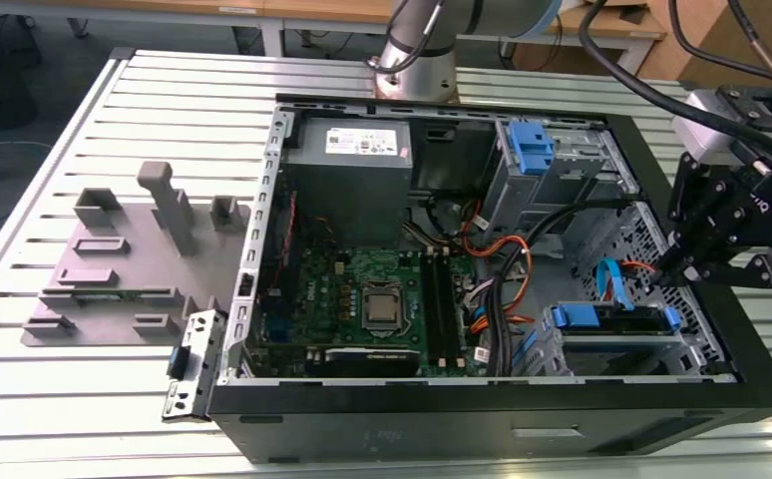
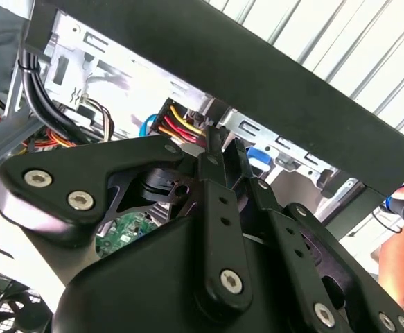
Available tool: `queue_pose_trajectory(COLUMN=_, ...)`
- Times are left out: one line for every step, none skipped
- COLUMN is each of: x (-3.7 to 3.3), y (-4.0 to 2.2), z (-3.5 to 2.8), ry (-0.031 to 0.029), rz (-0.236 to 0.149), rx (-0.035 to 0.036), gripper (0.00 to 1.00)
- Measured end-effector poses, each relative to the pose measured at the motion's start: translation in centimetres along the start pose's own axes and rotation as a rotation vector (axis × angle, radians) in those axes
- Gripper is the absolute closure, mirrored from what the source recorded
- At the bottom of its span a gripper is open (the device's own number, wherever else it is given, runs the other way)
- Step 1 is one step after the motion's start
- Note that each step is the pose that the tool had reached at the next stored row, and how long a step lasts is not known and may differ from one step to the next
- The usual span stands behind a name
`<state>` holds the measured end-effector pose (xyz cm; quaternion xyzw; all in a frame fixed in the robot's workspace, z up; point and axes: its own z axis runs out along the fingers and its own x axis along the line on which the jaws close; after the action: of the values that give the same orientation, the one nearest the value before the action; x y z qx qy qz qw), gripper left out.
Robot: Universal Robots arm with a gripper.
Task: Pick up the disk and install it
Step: 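Insert the second disk wire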
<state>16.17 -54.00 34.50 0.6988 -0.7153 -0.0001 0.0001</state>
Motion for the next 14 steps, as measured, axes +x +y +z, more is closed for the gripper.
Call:
queue_pose_trajectory(x=0.0, y=0.0, z=0.02, ry=0.002, rz=0.0, rx=0.0, gripper=0.76)
queue_pose_trajectory(x=0.0, y=0.0, z=0.07, ry=0.0043, rz=0.0, rx=0.0001, gripper=0.76)
queue_pose_trajectory(x=0.01, y=0.0, z=0.13, ry=0.0065, rz=0.0, rx=0.0001, gripper=0.76)
queue_pose_trajectory(x=0.0, y=0.0, z=0.18, ry=0.0092, rz=0.0, rx=0.0002, gripper=0.76)
queue_pose_trajectory(x=0.0, y=0.01, z=0.24, ry=0.0119, rz=0.0, rx=0.0003, gripper=0.76)
queue_pose_trajectory(x=0.0, y=0.04, z=0.3, ry=0.0152, rz=0.0, rx=0.0003, gripper=0.76)
queue_pose_trajectory(x=0.01, y=0.08, z=0.37, ry=0.0187, rz=0.0, rx=0.0004, gripper=0.76)
queue_pose_trajectory(x=0.01, y=0.13, z=0.42, ry=0.0222, rz=0.0, rx=0.0005, gripper=0.76)
queue_pose_trajectory(x=0.01, y=0.18, z=0.47, ry=0.0259, rz=0.0, rx=0.0006, gripper=0.76)
queue_pose_trajectory(x=0.01, y=0.25, z=0.53, ry=0.0288, rz=0.0, rx=0.0006, gripper=0.76)
queue_pose_trajectory(x=0.01, y=0.33, z=0.59, ry=0.0322, rz=0.0, rx=0.0007, gripper=0.76)
queue_pose_trajectory(x=0.01, y=0.42, z=0.64, ry=0.0356, rz=0.0, rx=0.0008, gripper=0.76)
queue_pose_trajectory(x=0.01, y=0.53, z=0.69, ry=0.0393, rz=0.0, rx=0.0009, gripper=0.76)
queue_pose_trajectory(x=0.02, y=0.64, z=0.75, ry=0.0426, rz=0.0, rx=0.0009, gripper=0.76)
